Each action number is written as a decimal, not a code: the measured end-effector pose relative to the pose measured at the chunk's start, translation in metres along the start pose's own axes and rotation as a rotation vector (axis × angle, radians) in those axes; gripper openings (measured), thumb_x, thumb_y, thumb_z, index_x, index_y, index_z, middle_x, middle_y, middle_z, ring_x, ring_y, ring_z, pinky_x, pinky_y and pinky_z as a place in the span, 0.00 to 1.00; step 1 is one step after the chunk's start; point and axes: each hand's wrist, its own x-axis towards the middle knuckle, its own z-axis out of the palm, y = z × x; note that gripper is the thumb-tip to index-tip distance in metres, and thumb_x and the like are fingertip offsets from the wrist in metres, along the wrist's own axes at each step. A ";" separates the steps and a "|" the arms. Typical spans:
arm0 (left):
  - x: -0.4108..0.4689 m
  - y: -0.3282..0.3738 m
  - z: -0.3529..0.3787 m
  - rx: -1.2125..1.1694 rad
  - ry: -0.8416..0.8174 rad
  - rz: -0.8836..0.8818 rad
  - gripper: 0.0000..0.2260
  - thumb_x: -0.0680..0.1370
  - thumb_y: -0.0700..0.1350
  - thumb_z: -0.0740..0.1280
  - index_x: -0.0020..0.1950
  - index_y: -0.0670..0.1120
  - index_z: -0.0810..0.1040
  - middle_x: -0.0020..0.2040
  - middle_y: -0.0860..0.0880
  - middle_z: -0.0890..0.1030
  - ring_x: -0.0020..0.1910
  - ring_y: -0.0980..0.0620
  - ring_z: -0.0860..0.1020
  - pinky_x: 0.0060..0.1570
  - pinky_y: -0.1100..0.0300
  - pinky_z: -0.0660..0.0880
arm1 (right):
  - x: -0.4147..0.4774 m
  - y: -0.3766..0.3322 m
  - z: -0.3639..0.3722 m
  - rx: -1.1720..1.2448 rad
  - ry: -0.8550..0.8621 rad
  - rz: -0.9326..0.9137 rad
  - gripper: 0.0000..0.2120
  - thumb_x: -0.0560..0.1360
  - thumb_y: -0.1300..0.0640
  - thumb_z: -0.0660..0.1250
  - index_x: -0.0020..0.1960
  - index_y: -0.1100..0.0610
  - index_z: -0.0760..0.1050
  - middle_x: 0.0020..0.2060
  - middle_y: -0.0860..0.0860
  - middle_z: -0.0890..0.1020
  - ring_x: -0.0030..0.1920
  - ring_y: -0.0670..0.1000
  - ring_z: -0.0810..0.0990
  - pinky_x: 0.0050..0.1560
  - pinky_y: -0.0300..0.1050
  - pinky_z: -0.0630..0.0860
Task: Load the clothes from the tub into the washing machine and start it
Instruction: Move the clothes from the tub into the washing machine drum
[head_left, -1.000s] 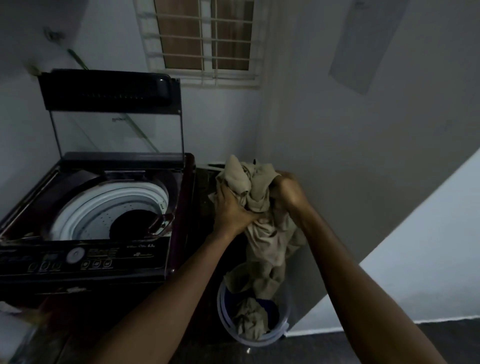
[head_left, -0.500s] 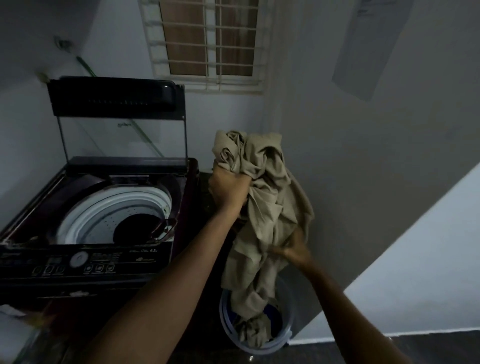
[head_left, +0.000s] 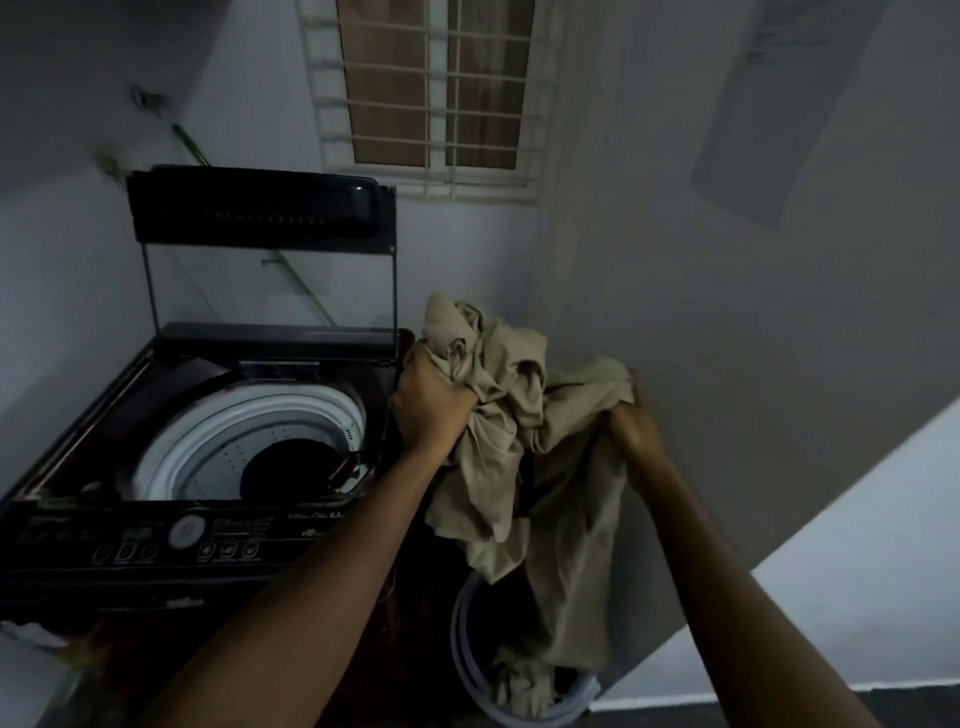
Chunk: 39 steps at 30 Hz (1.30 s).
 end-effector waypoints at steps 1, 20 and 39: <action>0.001 -0.001 0.001 0.003 -0.011 0.030 0.28 0.67 0.57 0.74 0.63 0.47 0.73 0.58 0.42 0.80 0.56 0.38 0.79 0.52 0.48 0.77 | 0.000 -0.011 0.016 0.006 -0.037 -0.020 0.15 0.80 0.66 0.58 0.67 0.65 0.67 0.57 0.50 0.71 0.58 0.47 0.71 0.46 0.18 0.65; 0.036 -0.022 -0.019 0.071 -0.079 0.139 0.59 0.56 0.59 0.81 0.76 0.39 0.54 0.72 0.39 0.65 0.71 0.40 0.66 0.69 0.46 0.66 | 0.017 -0.091 0.110 0.057 -0.437 0.246 0.21 0.68 0.65 0.62 0.61 0.58 0.75 0.49 0.56 0.77 0.44 0.54 0.74 0.45 0.46 0.70; 0.055 0.016 -0.018 -0.143 0.104 -0.043 0.33 0.60 0.59 0.76 0.58 0.45 0.69 0.55 0.45 0.79 0.53 0.40 0.79 0.50 0.51 0.77 | -0.001 0.080 0.072 -0.006 -0.107 0.322 0.09 0.74 0.57 0.66 0.48 0.64 0.78 0.36 0.52 0.80 0.39 0.52 0.76 0.25 0.29 0.69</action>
